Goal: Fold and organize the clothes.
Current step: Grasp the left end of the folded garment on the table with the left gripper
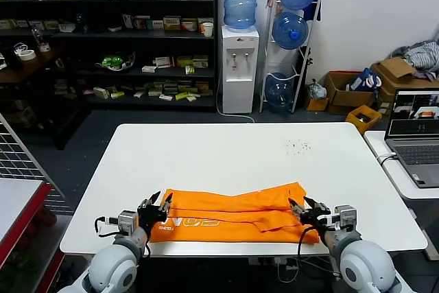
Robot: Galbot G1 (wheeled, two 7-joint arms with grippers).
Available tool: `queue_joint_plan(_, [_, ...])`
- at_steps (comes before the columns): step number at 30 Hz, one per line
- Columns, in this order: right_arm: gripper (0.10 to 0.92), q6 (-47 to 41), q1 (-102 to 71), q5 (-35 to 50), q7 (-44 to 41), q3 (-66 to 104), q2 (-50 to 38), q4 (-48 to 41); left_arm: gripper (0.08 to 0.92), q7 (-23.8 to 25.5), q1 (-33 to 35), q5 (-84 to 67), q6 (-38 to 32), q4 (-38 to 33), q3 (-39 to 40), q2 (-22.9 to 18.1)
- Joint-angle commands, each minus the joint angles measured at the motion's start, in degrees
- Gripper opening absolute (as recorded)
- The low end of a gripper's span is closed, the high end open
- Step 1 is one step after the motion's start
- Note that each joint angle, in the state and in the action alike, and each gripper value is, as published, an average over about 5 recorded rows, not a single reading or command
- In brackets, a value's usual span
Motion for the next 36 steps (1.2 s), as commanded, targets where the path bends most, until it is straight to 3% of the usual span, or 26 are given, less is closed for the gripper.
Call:
queue_joint_plan(1, [0.659, 0.9, -4.5, -1.5, -1.1, 3.1, 0.2, 2.0, 0.576, 1.8, 3.5, 5.4, -3.7, 5.7, -2.3, -5.9])
queue_joint_plan(5, [0.772, 1.0, -4.6, -1.6, -1.1, 3.3, 0.6, 1.9, 0.689, 1.9, 2.5, 5.5, -4.3, 8.4, -2.6, -7.7])
queue_joint_plan(9, [0.818, 1.0, -4.5, -1.6, -1.0, 3.4, 0.6, 1.9, 0.792, 2.0, 2.4, 6.0, -4.7, 10.1, -2.4, -8.4])
queue_joint_plan(16, [0.823, 1.0, -4.7, -1.6, -0.9, 3.5, 0.7, 1.7, 0.817, 2.2, 2.8, 6.4, -5.5, 10.5, -2.2, -8.8])
queue_joint_plan(20, [0.823, 1.1, -4.8, -1.5, -0.9, 3.5, 0.7, 1.7, 0.741, 2.2, 2.9, 6.5, -5.8, 10.3, -2.0, -8.9])
queue_joint_plan(36, [0.823, 1.5, -5.2, -2.0, -0.9, 3.4, 1.5, 1.4, 0.273, 1.5, 3.0, 6.8, -6.4, 9.0, -2.1, -9.9])
